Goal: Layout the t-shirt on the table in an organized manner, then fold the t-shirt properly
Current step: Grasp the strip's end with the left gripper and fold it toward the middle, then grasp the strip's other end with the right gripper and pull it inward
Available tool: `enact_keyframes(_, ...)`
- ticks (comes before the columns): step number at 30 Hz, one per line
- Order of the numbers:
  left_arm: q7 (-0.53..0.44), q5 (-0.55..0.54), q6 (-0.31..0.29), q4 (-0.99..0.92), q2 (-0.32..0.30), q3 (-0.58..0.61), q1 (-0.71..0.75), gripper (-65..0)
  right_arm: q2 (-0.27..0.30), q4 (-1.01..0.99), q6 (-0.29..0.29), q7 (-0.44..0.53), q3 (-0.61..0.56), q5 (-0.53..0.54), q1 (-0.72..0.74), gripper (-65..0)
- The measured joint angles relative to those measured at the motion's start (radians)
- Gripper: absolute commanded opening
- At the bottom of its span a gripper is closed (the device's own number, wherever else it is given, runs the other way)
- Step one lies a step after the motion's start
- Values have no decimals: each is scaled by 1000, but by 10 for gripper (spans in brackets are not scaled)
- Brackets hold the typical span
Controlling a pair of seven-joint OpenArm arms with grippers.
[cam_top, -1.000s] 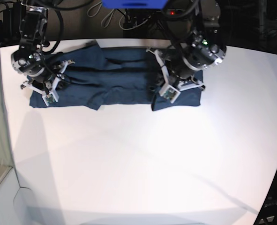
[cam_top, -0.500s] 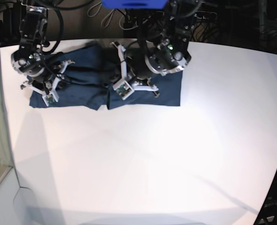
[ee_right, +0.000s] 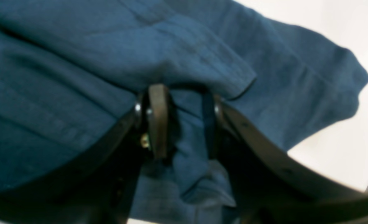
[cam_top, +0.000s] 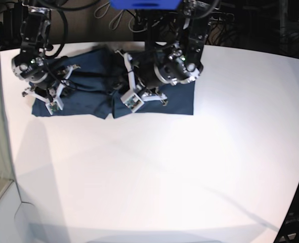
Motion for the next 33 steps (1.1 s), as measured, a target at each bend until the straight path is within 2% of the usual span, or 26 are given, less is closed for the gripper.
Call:
enact_keyframes(2, 0, -5, 0, 0, 0, 0, 2, -352, 0, 1, 0, -1, 0, -1, 0, -439)
enact_keyframes(5, 2, -6, -2, 7, 0, -2, 2, -284, 12, 1, 2, 0, -2, 0, 0, -381)
enact_keyframes(8, 6, -27, -6, 54, 0, -2, 6, -262, 15, 2, 2, -1, 0, -1, 3, -343)
enact_keyframes(11, 2, -121, -12, 131, 5, -55, 12, -293, 14, 29, 3, -26, 3, -6, 3, -331)
enact_keyframes(14, -7, -152, -2, 188, 3, -188, 15, -366, 12, 103, 10, -61, 5, -26, -19, -331)
enact_keyframes(16, 3, -152, 3, 177, -21, -275, 19, -432, 12, 164, 10, -110, 8, -25, -20, -331)
enact_keyframes(19, 2, -143, 10, 49, -59, -376, 19, -517, 12, 246, 10, -165, 8, -20, -6, -331)
enact_keyframes(23, 1, -152, -2, -98, -90, -389, 9, -521, 10, 306, 10, -241, 9, -19, -4, -310)
enact_keyframes(26, -19, -156, -7, -153, -91, -388, -23, -521, 5, 312, 10, -287, 66, -6, 4, -271)
enact_keyframes(30, -49, -159, -8, -172, -94, -388, -26, -521, 9, 309, 11, -327, 166, -12, 33, -243)
enact_keyframes(33, -55, -163, -8, -172, -95, -388, -21, -521, 9, 260, 10, -345, 189, -19, 34, -243)
